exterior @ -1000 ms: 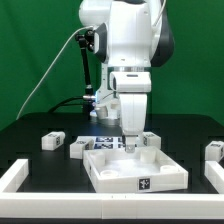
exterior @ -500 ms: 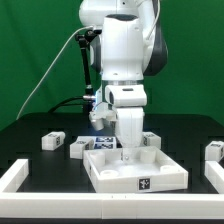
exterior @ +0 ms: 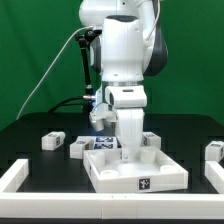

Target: Assemble one leg

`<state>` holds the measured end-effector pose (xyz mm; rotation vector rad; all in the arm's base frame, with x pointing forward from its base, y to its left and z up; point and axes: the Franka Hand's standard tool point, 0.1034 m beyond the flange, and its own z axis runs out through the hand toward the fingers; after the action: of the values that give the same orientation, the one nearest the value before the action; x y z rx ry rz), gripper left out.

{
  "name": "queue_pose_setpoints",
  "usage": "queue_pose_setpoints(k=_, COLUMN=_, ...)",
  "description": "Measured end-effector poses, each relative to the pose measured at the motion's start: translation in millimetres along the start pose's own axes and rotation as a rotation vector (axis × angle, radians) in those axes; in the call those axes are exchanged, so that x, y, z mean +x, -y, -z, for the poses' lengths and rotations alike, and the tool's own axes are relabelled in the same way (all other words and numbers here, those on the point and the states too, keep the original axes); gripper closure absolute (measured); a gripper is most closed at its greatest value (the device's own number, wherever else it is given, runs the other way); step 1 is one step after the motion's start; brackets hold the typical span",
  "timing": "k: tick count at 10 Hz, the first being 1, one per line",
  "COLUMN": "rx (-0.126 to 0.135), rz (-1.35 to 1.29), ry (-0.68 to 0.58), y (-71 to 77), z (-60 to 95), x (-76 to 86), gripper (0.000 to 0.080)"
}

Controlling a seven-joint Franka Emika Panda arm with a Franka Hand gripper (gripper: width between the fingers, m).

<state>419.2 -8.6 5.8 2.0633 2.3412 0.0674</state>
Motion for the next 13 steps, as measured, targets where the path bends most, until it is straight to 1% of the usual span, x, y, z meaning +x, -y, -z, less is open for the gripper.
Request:
queue_pose_setpoints(k=1, rx=0.000, rz=0.000, ry=0.000, y=0.0, z=0.0, x=0.0, gripper=0.0549)
queue_pose_setpoints(k=2, rx=0.000, rz=0.001, ry=0.000, y=0.1, z=-0.1, x=0.1, gripper=0.0722)
queue_pose_setpoints(k=3, rx=0.000, rz=-0.002, ry=0.000, y=0.1, z=-0.1, x=-0.4, gripper=0.0740)
queue_pose_setpoints(k=10, rx=0.000, rz=-0.003, ry=0.000, y=-0.1, z=-0.1, x=0.1, gripper=0.0740)
queue_pose_setpoints(k=11, rx=0.001, rz=-0.006, ry=0.000, y=-2.7, z=-0.2, x=5.6, gripper=0.0740)
queue_pose_setpoints(k=12, rx=0.002, rz=-0.018, ry=0.001, y=-7.7, z=-0.4, x=16.5, gripper=0.0739)
queue_pose_setpoints(k=13, rx=0.017, rz=-0.052, ry=0.007, y=-12.3, z=-0.3, x=29.3, gripper=0.0739)
